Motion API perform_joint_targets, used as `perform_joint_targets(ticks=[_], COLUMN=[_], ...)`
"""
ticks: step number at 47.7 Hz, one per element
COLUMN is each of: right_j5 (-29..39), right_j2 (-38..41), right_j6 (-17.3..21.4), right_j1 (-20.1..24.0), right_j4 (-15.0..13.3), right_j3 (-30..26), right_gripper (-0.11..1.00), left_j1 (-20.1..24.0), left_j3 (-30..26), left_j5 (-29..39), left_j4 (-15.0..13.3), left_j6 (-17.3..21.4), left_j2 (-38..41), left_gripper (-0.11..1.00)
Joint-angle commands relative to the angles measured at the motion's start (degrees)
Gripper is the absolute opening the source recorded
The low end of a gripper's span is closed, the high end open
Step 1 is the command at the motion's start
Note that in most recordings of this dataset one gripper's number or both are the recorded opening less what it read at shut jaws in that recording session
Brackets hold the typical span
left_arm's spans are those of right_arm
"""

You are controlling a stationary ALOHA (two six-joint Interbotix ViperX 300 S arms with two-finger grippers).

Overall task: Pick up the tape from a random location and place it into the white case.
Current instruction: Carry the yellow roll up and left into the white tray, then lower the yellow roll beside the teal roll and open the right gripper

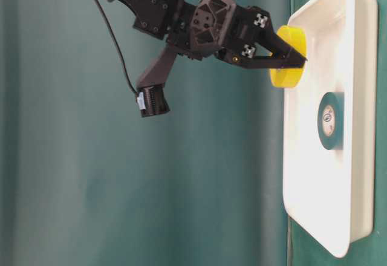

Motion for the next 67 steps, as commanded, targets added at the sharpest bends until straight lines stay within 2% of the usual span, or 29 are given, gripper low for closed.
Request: perform_joint_targets(ticks=[1, 14, 37, 39, 45, 49, 67], right_j5=[-0.7, -1.5, -3.3, -3.4, -4.0, -4.0, -4.0], right_j2=[-0.4, 1.4, 1.4, 1.4, 1.4, 1.4, 1.2], right_j6=[0.1, 1.8, 2.2, 2.3, 2.5, 2.6, 2.5], right_j1=[-0.2, -1.4, -1.5, -1.5, -1.5, -1.5, -1.5], right_j4=[0.1, 0.1, 0.1, 0.0, -0.2, -0.4, -0.4], right_j3=[-0.5, 0.2, 1.5, 1.5, 1.5, 1.5, 1.5], right_gripper=[0.30, 0.30, 0.31, 0.38, 0.75, 0.90, 0.87], left_j1=[0.2, 0.2, 0.2, 0.1, 0.2, 0.2, 0.2], left_j3=[-0.7, -0.7, -0.7, -0.7, -0.7, -0.7, -0.7], left_j5=[-0.6, -0.6, -0.6, -0.6, -0.6, -0.6, -0.6], left_j4=[-0.1, -0.1, -0.1, -0.1, -0.1, -0.1, -0.1], left_j6=[-0.1, 0.0, -0.1, 0.0, -0.1, -0.1, -0.1], left_j2=[0.4, 0.4, 0.4, 0.4, 0.4, 0.4, 0.4], left_gripper=[0.94, 0.94, 0.94, 0.94, 0.94, 0.94, 0.94])
